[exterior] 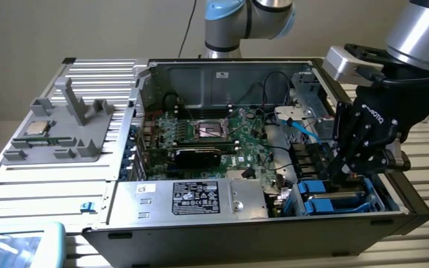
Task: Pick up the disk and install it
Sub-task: 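Insert the second disk wire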
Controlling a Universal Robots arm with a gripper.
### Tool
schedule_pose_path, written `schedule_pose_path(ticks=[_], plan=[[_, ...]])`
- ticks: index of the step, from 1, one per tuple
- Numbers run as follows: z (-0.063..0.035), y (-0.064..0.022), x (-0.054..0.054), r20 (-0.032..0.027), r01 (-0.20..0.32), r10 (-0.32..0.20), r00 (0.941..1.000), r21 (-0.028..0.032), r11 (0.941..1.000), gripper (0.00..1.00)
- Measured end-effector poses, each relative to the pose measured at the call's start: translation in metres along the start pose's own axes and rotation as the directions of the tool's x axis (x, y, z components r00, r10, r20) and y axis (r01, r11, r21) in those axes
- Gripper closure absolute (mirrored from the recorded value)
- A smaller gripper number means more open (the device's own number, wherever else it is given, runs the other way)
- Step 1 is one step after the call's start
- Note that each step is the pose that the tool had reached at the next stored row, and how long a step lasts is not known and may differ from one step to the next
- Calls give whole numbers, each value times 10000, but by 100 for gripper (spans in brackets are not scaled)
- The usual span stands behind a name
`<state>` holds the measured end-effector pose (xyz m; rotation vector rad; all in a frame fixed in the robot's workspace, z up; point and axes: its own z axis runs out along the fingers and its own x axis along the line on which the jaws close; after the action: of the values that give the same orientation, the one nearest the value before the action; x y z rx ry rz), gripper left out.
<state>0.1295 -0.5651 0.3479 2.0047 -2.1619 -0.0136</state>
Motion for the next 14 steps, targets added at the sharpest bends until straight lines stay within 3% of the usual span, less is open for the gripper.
schedule_pose_path(ticks=[4, 6, 8, 14], plan=[[12, 5, -1, 44, 0, 0, 10000, 61, 10000, 84], [19, 7, -1, 63, -9, 8, 10000, 173, 9998, 84], [29, 24, -1, 68, -13, 12, 10000, 244, 9997, 84], [37, 44, -12, 71, -15, 13, 10000, 311, 9995, 84]])
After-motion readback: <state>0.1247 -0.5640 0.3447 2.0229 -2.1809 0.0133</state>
